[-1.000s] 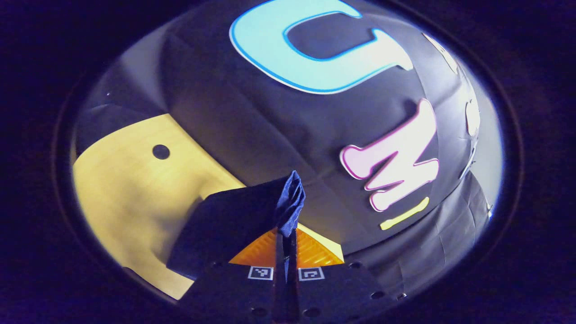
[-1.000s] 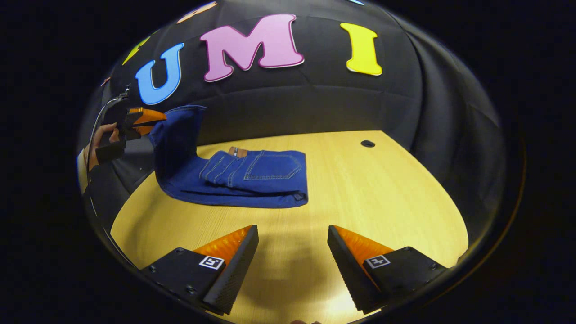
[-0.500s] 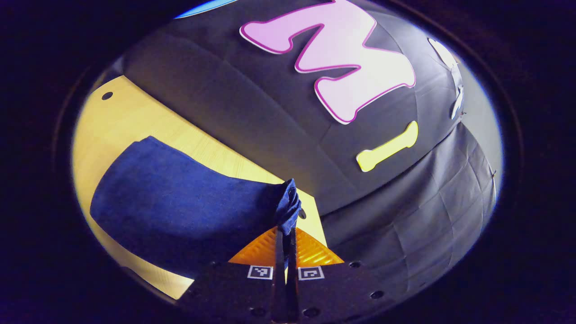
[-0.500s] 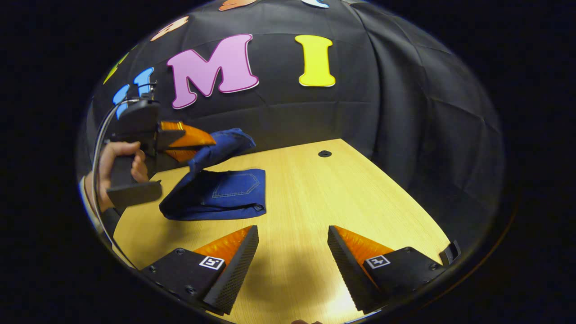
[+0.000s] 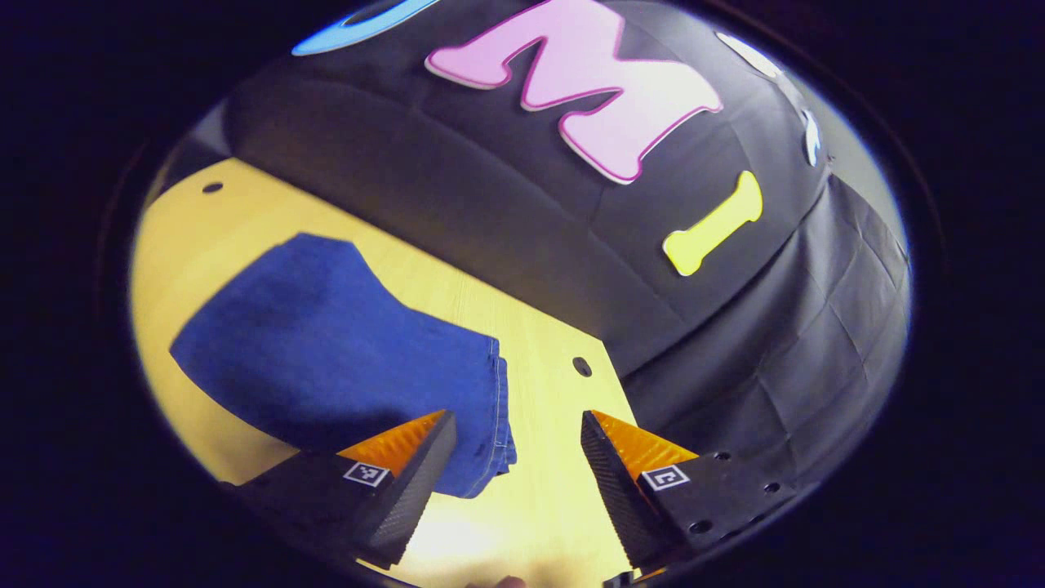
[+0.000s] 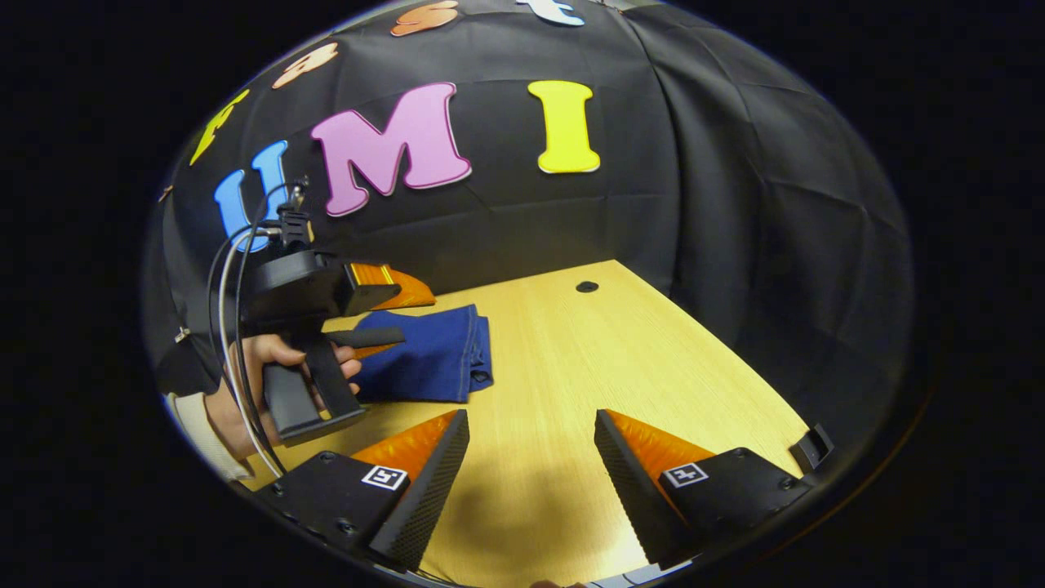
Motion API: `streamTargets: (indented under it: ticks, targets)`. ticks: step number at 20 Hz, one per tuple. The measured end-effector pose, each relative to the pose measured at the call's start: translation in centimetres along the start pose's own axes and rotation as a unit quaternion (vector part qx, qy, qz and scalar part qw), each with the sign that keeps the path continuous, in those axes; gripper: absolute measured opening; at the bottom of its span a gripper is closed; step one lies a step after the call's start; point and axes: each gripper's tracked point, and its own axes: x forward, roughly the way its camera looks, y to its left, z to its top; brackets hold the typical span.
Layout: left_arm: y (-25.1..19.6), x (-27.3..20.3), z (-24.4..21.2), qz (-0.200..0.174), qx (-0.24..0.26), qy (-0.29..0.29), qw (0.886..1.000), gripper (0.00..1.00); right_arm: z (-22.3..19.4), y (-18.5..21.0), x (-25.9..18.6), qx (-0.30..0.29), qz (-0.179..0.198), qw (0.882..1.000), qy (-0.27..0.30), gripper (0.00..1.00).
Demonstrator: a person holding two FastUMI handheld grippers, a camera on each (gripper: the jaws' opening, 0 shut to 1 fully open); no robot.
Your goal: Grasp the waist and the cuffs of the jeans and fold them to make the two legs overlap; first hold the waist and fold one-third of the jeans toward the cuffs, then hold the cuffs and fold the remaining one-third in the same direction to finish folding.
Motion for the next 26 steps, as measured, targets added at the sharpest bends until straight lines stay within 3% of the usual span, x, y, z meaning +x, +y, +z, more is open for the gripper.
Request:
streamTargets:
  ticks: [2, 4, 9, 14, 17, 20, 24, 26]
  targets:
    - [0.6, -6.1, 4.4, 0.034, 0.078, -0.066, 0.994, 0.96, 1.6, 1.8, -1.8, -0.011, 0.022, 1.0, -0.014, 0.97]
    - [0.6, -12.8, 8.5, 0.064, 0.128, -0.132, 0.981, 0.96, 4.1, 3.7, -4.0, -0.029, 0.04, 0.998, -0.039, 0.97]
    - [0.3, -27.2, 12.7, 0.098, 0.164, -0.223, 0.956, 0.96, 11.8, 8.1, -10.4, -0.049, 0.071, 0.988, -0.131, 0.96]
    - [1.0, -37.8, 12.3, 0.133, 0.203, -0.263, 0.934, 0.96, 15.4, 10.9, -17.1, -0.063, 0.085, 0.975, -0.198, 0.96]
    - [0.8, -40.8, 10.4, 0.132, 0.188, -0.268, 0.935, 0.92, 14.7, 11.2, -19.3, -0.076, 0.08, 0.973, -0.202, 0.96]
    - [2.3, -43.1, 9.4, 0.149, 0.185, -0.262, 0.936, 0.96, 14.6, 12.2, -20.5, -0.071, 0.09, 0.972, -0.206, 0.96]
    - [3.2, -45.0, 8.9, 0.178, 0.184, -0.259, 0.931, 0.96, 15.8, 12.5, -20.9, -0.068, 0.106, 0.967, -0.221, 0.96]
    - [3.7, -45.8, 9.0, 0.214, 0.179, -0.254, 0.926, 0.96, 16.0, 12.7, -20.4, -0.069, 0.116, 0.968, -0.209, 0.96]
